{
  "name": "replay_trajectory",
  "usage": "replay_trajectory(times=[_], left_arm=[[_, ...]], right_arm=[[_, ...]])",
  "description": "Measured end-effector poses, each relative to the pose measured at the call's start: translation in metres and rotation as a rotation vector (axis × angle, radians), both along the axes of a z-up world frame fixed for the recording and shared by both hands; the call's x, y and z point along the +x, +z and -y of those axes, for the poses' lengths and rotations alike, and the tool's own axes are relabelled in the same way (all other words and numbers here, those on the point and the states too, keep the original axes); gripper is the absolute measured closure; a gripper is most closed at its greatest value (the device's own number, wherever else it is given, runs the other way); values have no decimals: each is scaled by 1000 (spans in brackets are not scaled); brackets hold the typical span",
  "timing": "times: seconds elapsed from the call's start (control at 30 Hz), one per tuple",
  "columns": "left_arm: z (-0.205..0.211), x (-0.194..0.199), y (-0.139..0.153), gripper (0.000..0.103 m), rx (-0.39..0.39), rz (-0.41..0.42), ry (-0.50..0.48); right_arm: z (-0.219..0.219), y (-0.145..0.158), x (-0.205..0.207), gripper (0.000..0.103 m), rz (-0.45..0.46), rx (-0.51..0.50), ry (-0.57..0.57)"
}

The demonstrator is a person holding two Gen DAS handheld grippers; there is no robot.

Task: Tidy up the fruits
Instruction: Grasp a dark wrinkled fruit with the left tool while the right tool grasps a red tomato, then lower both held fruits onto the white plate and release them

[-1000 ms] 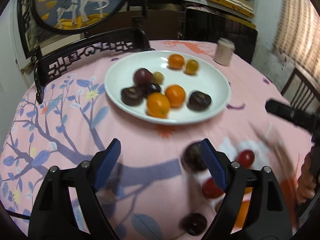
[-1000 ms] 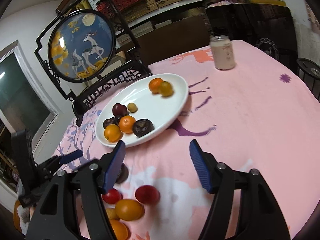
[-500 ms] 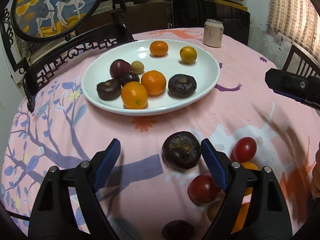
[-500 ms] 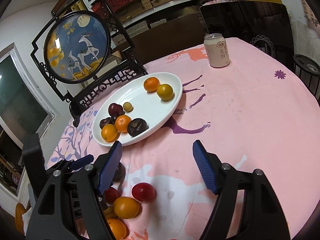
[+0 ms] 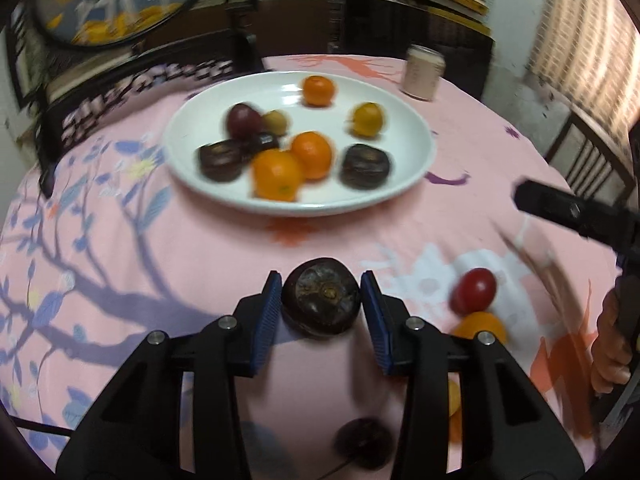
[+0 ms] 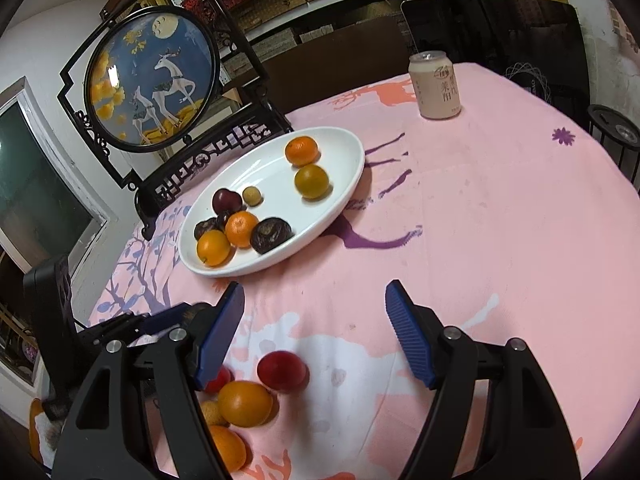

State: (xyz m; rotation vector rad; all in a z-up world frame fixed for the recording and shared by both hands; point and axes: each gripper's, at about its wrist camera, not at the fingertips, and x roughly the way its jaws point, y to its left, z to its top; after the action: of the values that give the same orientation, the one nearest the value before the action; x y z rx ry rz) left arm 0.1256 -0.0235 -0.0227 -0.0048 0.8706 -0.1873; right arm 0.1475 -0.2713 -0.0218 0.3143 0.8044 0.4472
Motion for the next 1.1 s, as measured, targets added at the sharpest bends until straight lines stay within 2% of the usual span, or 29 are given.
replay_trajectory(times=[0.17, 0.27, 0.3, 0.37, 0.47, 0.7, 0.87, 1.1], left_arm=[[-40, -10, 6, 61, -16, 8, 120], [-53, -9, 6, 61, -42, -3, 148], [-54, -8, 5, 61, -42, -7, 151], [-50, -6, 1, 61, -25, -22, 143], [-44, -6, 0, 61, 9, -17, 134], [-40, -7, -4, 61, 26, -20, 122], [-31, -5, -11, 61, 77, -29, 107], [-32, -10, -1, 61, 35, 6, 94]], right_arm=[[-7, -11, -9, 30, -55, -21, 73], [-16, -17, -16, 31, -81, -31, 128], [-20, -19, -17, 33, -93, -29, 148], [-24, -22, -17, 49, -112, -19, 173], [-25, -25, -17, 60, -133, 9, 192], [-24, -35, -11, 61, -169, 32, 164], [-25, -34, -12, 69, -162, 29, 166], [-17, -24, -14, 70, -114, 40, 138]])
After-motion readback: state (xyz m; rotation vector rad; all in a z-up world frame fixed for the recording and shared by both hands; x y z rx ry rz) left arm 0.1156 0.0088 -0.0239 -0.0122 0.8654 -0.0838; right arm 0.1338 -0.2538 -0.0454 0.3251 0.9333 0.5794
